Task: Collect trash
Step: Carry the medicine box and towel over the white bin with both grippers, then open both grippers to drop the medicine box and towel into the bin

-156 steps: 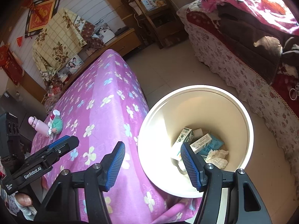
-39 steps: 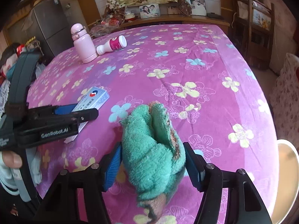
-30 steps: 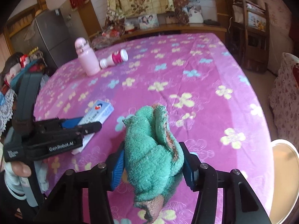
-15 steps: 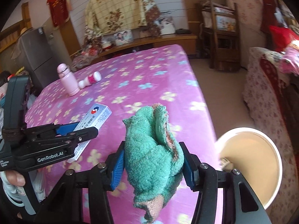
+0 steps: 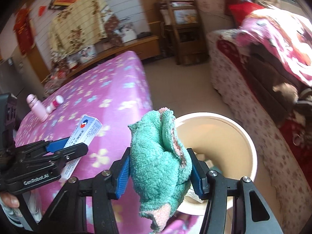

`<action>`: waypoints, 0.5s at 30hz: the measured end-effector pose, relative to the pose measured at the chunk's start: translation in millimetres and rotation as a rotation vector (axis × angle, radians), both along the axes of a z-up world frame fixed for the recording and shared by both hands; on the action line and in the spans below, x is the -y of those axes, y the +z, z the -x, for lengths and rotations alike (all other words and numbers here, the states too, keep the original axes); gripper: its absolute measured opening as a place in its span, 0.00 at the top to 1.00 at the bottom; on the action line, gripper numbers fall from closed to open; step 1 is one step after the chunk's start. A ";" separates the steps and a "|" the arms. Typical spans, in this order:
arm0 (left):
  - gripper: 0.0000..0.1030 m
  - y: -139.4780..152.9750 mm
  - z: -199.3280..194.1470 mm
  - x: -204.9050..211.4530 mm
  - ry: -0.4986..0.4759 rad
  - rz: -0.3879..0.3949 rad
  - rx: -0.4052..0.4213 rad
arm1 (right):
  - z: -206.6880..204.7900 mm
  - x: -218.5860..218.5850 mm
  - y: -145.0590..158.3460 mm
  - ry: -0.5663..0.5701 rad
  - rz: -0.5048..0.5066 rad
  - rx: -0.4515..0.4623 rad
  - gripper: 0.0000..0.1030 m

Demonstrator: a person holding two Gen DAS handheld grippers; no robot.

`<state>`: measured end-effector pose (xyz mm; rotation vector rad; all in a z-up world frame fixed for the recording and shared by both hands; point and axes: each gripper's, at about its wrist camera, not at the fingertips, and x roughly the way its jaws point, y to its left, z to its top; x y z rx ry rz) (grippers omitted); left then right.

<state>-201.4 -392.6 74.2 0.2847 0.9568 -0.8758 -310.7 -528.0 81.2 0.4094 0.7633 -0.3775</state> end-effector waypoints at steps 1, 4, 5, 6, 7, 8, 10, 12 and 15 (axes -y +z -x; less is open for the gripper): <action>0.52 -1.8 1.9 6.1 -0.008 0.000 -0.007 | 3.6 5.9 -1.9 -0.014 -0.005 -0.005 0.45; 0.52 -4.1 6.0 22.0 -0.027 0.006 -0.024 | 14.3 22.7 -10.0 -0.052 -0.021 -0.019 0.45; 0.52 -5.0 7.4 27.6 -0.035 0.005 -0.029 | 14.9 27.1 -12.4 -0.059 -0.026 -0.024 0.45; 0.52 -5.8 8.5 32.4 -0.042 0.005 -0.035 | 16.5 31.2 -15.1 -0.068 -0.031 -0.030 0.45; 0.52 -7.0 10.1 38.1 -0.050 0.008 -0.044 | 18.2 35.1 -17.8 -0.077 -0.037 -0.036 0.44; 0.52 -8.2 11.4 41.9 -0.053 0.009 -0.049 | 19.6 38.3 -20.1 -0.083 -0.042 -0.039 0.44; 0.52 -10.5 14.0 50.0 -0.059 0.009 -0.058 | 23.0 44.3 -24.9 -0.098 -0.051 -0.045 0.44; 0.52 -12.5 14.5 54.7 -0.063 0.013 -0.066 | 24.9 49.9 -29.5 -0.114 -0.058 -0.052 0.44; 0.52 -15.1 14.9 61.2 -0.076 0.022 -0.092 | 27.6 57.8 -36.5 -0.139 -0.072 -0.059 0.43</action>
